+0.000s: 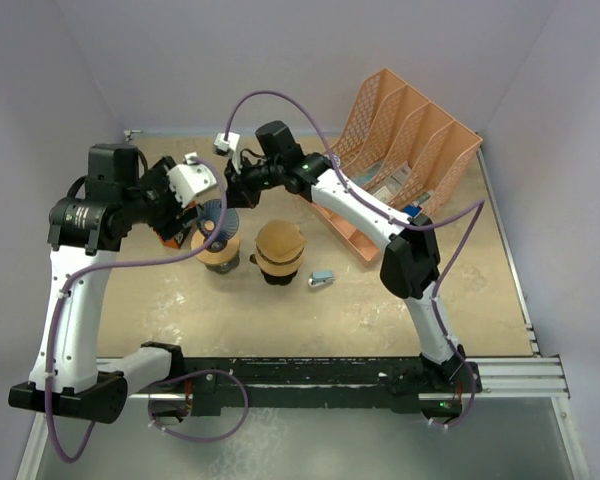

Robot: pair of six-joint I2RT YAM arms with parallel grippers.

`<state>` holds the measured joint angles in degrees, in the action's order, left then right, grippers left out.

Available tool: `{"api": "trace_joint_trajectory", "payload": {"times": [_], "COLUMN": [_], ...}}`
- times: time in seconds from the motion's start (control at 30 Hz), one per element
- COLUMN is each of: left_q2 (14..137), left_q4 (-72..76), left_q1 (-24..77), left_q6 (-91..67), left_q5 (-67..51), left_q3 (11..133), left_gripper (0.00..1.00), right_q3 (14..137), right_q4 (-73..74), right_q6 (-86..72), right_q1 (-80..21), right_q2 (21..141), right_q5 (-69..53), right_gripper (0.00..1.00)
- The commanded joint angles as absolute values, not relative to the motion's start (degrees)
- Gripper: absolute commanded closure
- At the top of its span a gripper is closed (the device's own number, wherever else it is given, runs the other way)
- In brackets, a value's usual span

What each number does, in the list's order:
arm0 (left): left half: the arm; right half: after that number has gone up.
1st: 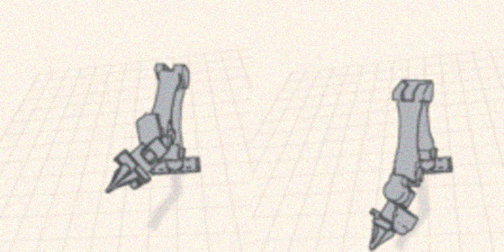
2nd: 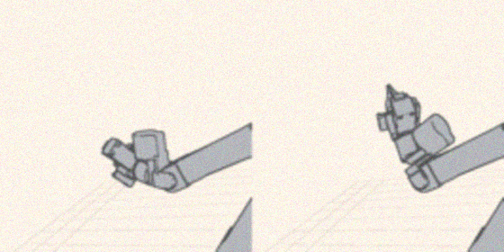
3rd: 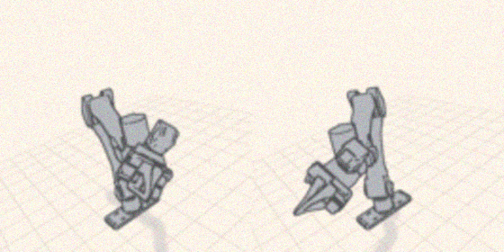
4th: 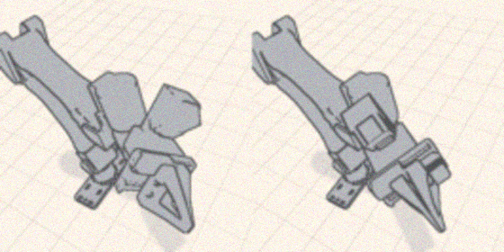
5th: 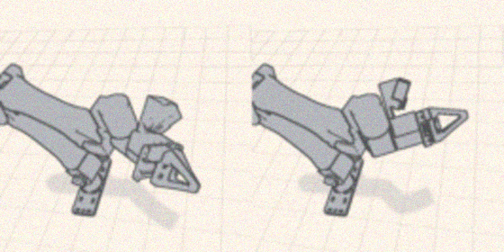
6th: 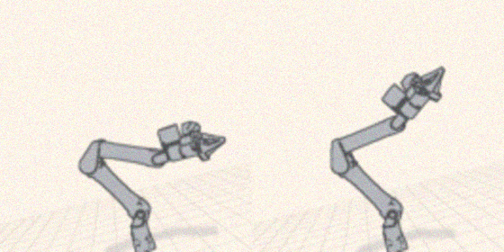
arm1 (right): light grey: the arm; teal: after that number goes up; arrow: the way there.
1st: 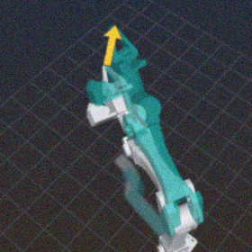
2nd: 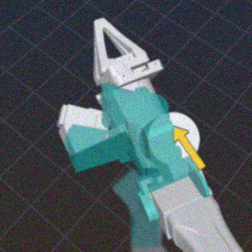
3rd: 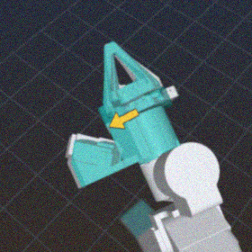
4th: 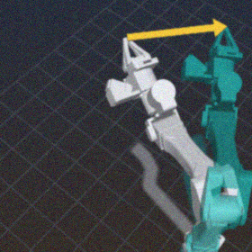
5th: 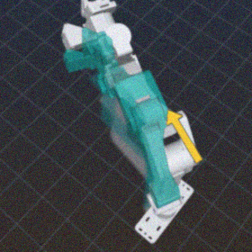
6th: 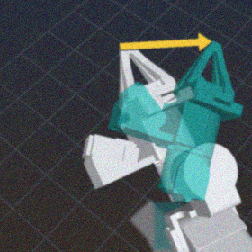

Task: Place the coffee filter in the dripper
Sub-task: Place the coffee dripper in the dripper holder.

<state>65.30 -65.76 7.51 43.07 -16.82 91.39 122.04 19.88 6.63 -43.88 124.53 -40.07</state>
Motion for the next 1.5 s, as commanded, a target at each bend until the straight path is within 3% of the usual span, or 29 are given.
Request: {"api": "trace_joint_trajectory", "payload": {"times": [0.0,0.17,0.67,1.17,1.47], "left_q2": [66.02,67.26,69.26,72.60,75.67], "left_q4": [-77.47,-84.24,-80.86,-78.93,-74.84], "left_q1": [7.21,7.29,18.58,20.33,22.86], "left_q6": [56.61,64.50,68.54,86.23,87.29], "left_q5": [-20.22,-21.68,-15.73,-16.25,-9.98], "left_q3": [92.81,92.73,86.41,80.51,76.52], "left_gripper": [0.34,0.37,0.38,0.32,0.40], "right_q3": [125.68,125.59,124.66,124.79,125.15], "right_q4": [19.15,20.02,21.82,21.76,22.05], "right_q6": [4.34,3.67,3.13,3.03,3.25], "right_q1": [-44.50,-44.76,-45.44,-46.32,-46.41], "right_q2": [124.72,125.83,127.55,128.45,128.58], "right_q5": [-41.13,-40.08,-39.45,-40.32,-41.06], "right_gripper": [1.00,1.00,1.00,1.00,1.00]}}
